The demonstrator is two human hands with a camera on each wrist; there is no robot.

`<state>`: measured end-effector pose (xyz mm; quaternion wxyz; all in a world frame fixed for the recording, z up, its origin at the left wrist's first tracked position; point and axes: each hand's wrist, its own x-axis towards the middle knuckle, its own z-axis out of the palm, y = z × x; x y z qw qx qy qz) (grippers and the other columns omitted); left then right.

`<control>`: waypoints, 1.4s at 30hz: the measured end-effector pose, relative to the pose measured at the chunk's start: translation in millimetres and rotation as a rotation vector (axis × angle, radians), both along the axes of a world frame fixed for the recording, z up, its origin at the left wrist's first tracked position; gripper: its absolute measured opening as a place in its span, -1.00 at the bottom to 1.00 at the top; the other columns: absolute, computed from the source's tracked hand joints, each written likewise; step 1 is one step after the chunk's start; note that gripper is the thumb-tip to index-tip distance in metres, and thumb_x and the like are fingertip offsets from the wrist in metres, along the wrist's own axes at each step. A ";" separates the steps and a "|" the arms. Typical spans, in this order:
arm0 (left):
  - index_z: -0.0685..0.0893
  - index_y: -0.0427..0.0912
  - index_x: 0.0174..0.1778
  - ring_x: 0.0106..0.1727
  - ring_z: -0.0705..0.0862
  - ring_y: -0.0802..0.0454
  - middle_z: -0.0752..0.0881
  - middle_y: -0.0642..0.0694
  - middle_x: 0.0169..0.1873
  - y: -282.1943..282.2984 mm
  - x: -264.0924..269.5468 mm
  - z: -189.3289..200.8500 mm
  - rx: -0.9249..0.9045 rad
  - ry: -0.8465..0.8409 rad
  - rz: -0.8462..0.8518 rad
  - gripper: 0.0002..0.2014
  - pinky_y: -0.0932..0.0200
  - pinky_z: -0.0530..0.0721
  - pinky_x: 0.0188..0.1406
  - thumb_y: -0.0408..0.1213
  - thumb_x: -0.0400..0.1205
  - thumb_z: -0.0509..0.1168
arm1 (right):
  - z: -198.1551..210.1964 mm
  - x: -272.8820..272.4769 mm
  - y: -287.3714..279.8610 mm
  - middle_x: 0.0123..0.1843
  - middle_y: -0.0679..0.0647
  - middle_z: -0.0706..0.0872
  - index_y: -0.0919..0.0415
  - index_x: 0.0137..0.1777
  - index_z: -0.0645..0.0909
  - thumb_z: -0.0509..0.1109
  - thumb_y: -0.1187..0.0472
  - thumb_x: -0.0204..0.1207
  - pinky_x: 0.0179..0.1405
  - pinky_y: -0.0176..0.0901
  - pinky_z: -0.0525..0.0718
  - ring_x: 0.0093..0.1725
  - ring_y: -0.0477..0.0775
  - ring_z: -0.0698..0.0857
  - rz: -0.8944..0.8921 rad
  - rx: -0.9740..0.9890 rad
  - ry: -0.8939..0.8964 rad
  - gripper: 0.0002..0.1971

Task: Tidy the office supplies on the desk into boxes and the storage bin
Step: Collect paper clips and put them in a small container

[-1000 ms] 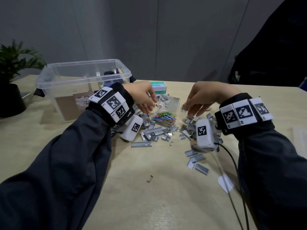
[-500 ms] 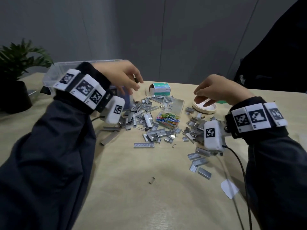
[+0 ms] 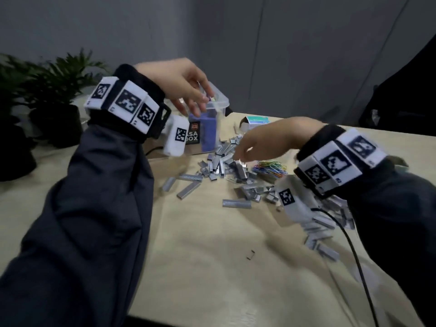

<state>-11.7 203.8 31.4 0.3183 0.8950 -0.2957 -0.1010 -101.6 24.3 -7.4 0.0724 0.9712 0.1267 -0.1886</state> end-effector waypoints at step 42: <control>0.72 -0.30 0.12 -0.23 0.79 -0.05 0.80 -0.21 -0.21 -36.7 -4.0 -26.6 0.039 -0.089 -0.102 -0.84 -0.03 0.80 -0.15 -0.36 0.68 0.31 | 2.3 13.6 -42.8 -0.31 0.07 0.84 0.30 -0.23 0.70 0.49 0.37 0.47 -0.36 -0.24 0.73 -0.34 -0.05 0.81 -0.161 0.154 -0.156 -0.94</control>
